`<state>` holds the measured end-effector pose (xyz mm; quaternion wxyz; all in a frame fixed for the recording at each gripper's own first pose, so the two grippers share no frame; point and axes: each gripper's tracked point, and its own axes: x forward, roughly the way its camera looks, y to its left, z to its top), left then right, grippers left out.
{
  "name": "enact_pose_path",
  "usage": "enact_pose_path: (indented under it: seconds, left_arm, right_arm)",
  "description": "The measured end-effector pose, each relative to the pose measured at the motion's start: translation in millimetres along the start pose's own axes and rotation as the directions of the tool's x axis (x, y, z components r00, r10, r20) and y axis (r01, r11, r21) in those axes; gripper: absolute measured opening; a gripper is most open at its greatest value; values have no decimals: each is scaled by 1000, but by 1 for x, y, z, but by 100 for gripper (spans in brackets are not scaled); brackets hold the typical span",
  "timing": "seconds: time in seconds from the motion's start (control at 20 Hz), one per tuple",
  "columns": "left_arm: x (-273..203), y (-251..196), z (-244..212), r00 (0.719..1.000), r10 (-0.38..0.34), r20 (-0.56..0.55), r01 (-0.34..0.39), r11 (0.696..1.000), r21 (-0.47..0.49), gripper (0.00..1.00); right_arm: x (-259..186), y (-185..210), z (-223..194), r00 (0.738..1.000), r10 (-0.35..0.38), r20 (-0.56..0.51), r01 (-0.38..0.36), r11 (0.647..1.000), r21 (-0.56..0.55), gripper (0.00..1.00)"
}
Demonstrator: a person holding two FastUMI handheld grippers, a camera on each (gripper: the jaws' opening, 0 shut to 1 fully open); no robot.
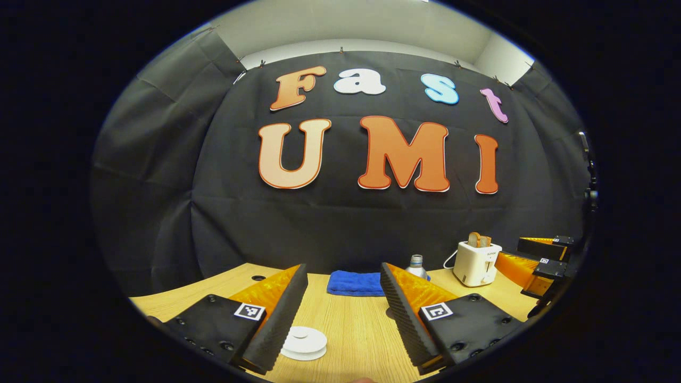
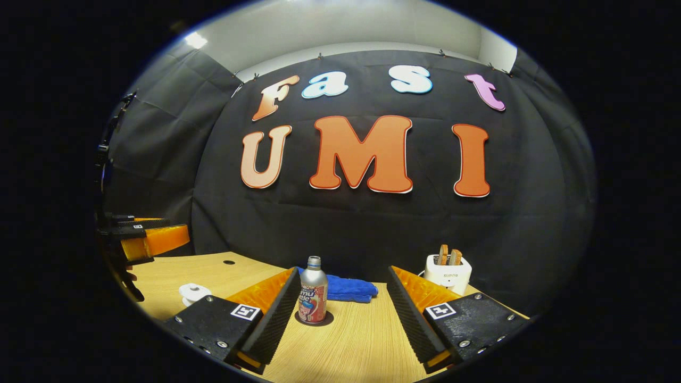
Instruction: Open the teacup lid with one hand, grasp the water bottle and pour water into the teacup with the other hand; after pouring, place the water bottle on the coaster and then close the teacup lid.
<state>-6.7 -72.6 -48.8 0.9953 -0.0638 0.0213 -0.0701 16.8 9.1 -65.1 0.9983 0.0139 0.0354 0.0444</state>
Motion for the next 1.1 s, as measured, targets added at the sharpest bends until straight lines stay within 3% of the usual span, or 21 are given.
enact_pose_path:
  seconds: [0.05, 0.1, 0.2, 0.25, 0.3, 0.55, 0.8, 0.85, 0.9, 0.95, 1.0, 1.1]
  left_arm:
    - [-2, 2, 1, 1000, 5, -1, -5, 1000, 0, 88]
    - [-4, 3, 3, 1000, 12, 4, -12, 1000, 3, 94]
    - [-5, 9, 8, 999, 30, 17, -30, 999, 15, 94]
    - [-5, 11, 10, 999, 38, 22, -39, 999, 16, 88]
    - [-4, 13, 12, 999, 41, 27, -41, 999, 13, 91]
    - [-4, 23, 23, 997, 57, 46, -59, 998, 27, 88]
    - [-1, 28, 32, 997, 62, 53, -64, 998, 23, 94]
    - [-1, 30, 33, 997, 62, 53, -63, 998, 22, 87]
    - [-1, 28, 35, 997, 51, 55, -52, 999, 10, 87]
    - [-2, 24, 38, 997, 40, 60, -40, 999, -5, 94]
    - [-2, 25, 40, 997, 40, 64, -39, 999, -8, 87]
    - [-2, 29, 42, 997, 45, 69, -45, 999, 1, 87]
  right_arm:
    - [2, 0, 0, 1000, -1, -5, 1, 1000, 0, 97]
    - [3, 2, 1, 1000, 3, -9, -2, 1000, 5, 97]
    - [7, 6, -3, 1000, 10, -25, -10, 1000, 10, 97]
    - [7, 8, -2, 1000, 11, -27, -11, 1000, 9, 97]
    - [7, 9, 1, 1000, 13, -25, -13, 1000, 4, 97]
    - [5, 11, 9, 1000, 1, -9, -2, 1000, -12, 97]
    - [2, 11, 24, 1000, -3, 15, 3, 1000, -22, 97]
    - [2, 11, 25, 1000, -1, 17, 1, 1000, -22, 97]
    - [3, 11, 27, 1000, -2, 18, 2, 1000, -25, 97]
    - [1, 10, 27, 1000, -3, 19, 4, 1000, -29, 97]
    - [1, 11, 29, 1000, -4, 21, 5, 1000, -30, 97]
    - [-1, 11, 28, 1000, -2, 19, 3, 1000, -28, 97]
